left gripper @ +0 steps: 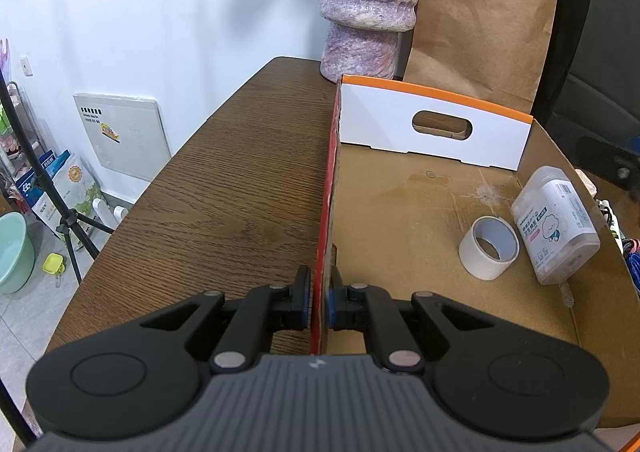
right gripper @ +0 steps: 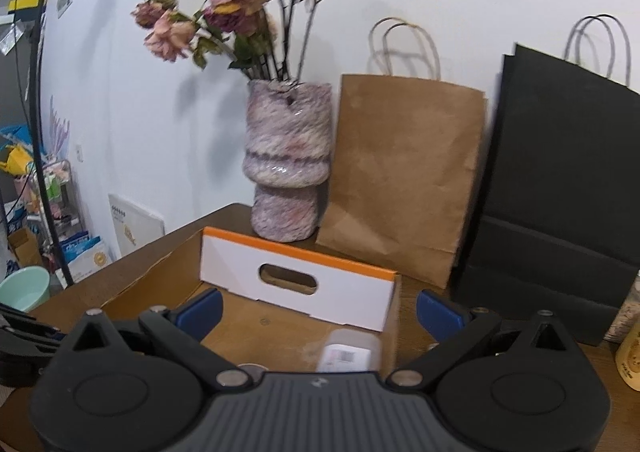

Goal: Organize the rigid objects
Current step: 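Move the right gripper back to the table and grasp the blue cap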

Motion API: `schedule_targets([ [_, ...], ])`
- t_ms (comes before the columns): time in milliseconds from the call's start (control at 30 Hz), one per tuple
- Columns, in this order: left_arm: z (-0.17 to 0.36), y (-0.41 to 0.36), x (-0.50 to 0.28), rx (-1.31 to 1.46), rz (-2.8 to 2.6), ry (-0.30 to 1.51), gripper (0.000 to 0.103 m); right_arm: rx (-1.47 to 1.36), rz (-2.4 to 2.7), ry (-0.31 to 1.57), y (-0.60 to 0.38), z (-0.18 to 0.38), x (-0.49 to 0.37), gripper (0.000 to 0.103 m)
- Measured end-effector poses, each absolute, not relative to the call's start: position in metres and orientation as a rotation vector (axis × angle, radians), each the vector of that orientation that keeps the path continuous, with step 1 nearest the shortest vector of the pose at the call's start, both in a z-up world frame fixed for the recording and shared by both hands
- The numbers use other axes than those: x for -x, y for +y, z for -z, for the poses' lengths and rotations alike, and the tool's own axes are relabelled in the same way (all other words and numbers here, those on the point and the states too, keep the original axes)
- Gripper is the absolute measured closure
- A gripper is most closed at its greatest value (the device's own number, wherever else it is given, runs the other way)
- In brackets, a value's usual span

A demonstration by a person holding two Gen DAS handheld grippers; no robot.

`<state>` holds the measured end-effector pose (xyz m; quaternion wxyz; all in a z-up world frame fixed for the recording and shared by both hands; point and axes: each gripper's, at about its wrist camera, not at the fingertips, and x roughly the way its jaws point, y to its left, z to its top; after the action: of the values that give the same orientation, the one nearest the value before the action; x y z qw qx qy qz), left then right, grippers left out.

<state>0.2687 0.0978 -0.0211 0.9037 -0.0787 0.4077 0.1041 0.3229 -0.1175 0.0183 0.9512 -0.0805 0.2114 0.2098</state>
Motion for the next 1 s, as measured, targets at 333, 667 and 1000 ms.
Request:
schedule_targets([
  [333,0.021,0.098,-0.268,0.157,-0.217,0.841,0.094,0.105,-0.3,0.41,-0.181,-0.024,-0.322,0.0],
  [667,0.021,0.098,-0.268,0.156,-0.219,0.841,0.094,0.069,-0.124,0.458,-0.257,-0.008,-0.322,0.0],
  [1000,0.021,0.098,-0.267,0.155,-0.224,0.841,0.093,0.114,-0.031,0.592,-0.296,0.032,-0.326,0.0],
])
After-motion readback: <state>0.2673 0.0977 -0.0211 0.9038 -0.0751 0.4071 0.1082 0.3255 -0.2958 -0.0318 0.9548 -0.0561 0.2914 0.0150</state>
